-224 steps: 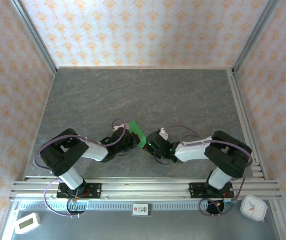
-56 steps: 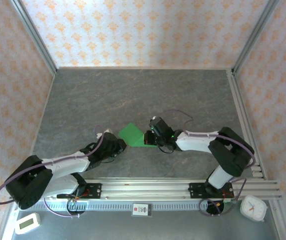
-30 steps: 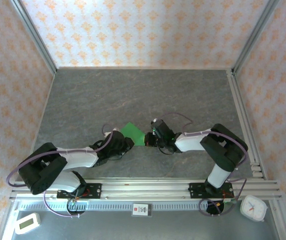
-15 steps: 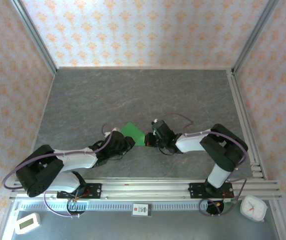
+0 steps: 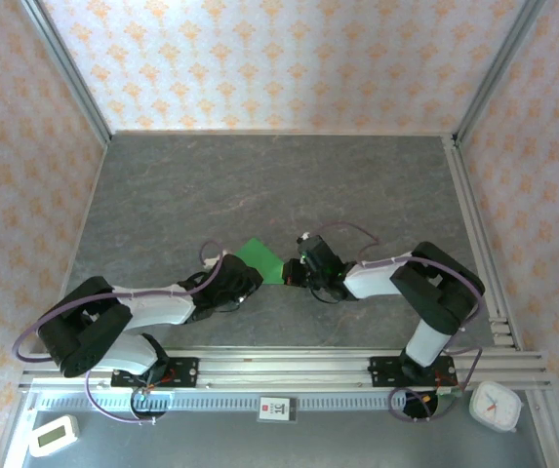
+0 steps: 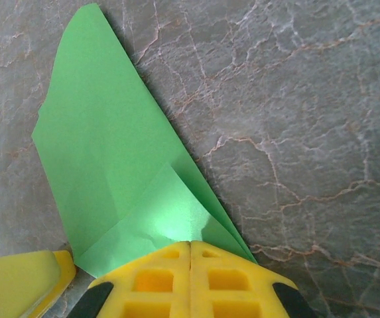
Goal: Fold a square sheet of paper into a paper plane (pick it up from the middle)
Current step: Fourth fold the wing at the center of the table.
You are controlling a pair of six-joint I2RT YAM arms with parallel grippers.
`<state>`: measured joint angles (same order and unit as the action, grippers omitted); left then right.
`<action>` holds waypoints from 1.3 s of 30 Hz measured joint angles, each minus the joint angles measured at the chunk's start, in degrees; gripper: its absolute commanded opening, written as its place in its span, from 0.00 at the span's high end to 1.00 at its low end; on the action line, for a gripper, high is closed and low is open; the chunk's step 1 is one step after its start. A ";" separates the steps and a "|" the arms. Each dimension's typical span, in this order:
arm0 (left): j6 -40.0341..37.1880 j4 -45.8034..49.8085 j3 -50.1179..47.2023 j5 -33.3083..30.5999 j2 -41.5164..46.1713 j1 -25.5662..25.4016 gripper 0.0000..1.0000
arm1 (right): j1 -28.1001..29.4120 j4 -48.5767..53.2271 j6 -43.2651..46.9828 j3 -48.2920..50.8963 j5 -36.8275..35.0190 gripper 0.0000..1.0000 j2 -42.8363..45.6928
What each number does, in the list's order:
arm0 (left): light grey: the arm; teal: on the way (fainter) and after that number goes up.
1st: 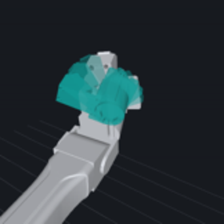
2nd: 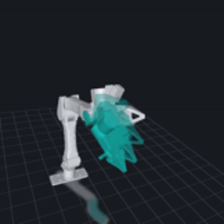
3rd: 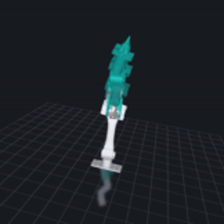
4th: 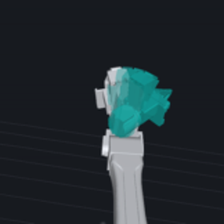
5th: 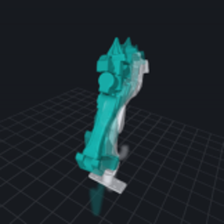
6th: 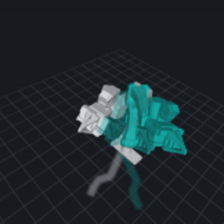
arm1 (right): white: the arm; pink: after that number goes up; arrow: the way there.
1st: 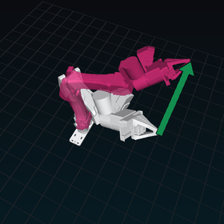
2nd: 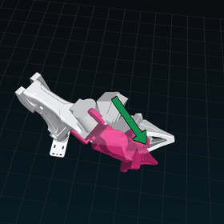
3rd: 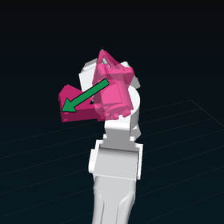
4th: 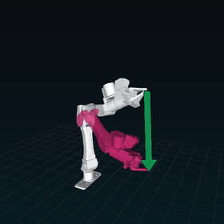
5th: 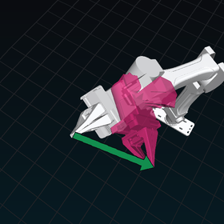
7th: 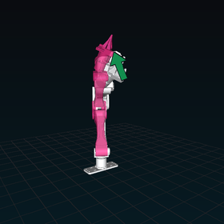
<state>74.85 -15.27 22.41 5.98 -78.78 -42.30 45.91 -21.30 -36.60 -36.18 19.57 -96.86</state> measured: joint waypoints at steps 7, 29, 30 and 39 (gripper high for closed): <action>0.39 1.86 0.42 -1.66 0.02 0.00 0.65 | 0.00 -0.68 -0.22 0.35 0.00 1.00 0.00; -0.50 2.21 1.42 -3.30 -1.62 -0.09 0.85 | 0.00 -1.53 -0.83 0.85 0.17 1.00 0.07; -0.74 2.19 1.55 -3.54 -1.60 -0.09 0.87 | 0.00 -1.53 -0.85 0.85 0.20 1.00 0.07; -1.49 1.97 1.70 -4.15 -1.42 -0.04 1.00 | 0.00 -1.53 -0.83 0.85 0.22 1.00 0.07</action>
<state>73.36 -13.30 24.12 1.83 -80.20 -42.35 45.91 -22.83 -37.43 -35.33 19.79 -96.79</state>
